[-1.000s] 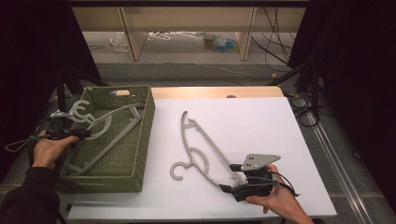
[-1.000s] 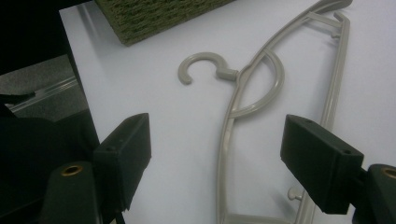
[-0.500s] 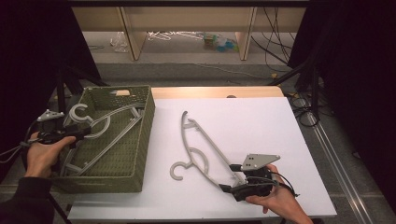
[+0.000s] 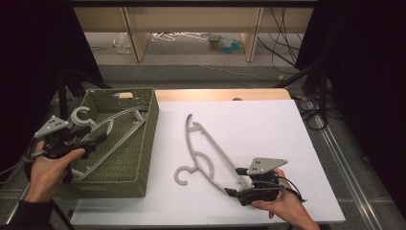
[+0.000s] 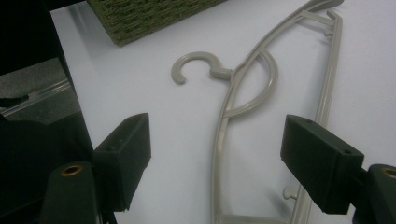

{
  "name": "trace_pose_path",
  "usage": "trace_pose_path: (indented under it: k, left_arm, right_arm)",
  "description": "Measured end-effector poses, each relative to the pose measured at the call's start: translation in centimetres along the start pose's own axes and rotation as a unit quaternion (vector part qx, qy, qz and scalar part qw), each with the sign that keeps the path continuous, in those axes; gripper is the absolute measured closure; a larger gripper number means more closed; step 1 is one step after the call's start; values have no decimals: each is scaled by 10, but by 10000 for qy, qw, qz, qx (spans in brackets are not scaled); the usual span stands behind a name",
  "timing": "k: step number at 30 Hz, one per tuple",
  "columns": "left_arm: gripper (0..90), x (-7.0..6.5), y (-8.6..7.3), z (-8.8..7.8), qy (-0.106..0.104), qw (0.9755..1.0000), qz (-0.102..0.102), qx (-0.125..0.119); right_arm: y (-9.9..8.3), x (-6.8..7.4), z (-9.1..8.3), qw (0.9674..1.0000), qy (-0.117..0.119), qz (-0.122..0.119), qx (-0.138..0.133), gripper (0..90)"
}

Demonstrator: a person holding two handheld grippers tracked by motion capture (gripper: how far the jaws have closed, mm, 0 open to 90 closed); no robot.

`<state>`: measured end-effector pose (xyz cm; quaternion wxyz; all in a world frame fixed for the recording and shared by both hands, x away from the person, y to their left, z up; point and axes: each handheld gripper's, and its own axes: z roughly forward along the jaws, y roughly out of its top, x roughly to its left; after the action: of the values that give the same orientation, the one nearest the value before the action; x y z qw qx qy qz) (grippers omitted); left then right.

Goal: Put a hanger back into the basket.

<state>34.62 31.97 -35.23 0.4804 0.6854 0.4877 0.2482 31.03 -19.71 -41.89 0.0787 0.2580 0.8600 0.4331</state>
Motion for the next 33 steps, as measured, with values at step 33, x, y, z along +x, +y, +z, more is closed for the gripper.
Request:
trace_pose_path:
  k: [33]
  left_arm:
    - [191,-129,-45,15,-1288,9906,378,-256]
  right_arm:
    - [-2,-1,3,9999,-40,96,-71,210]
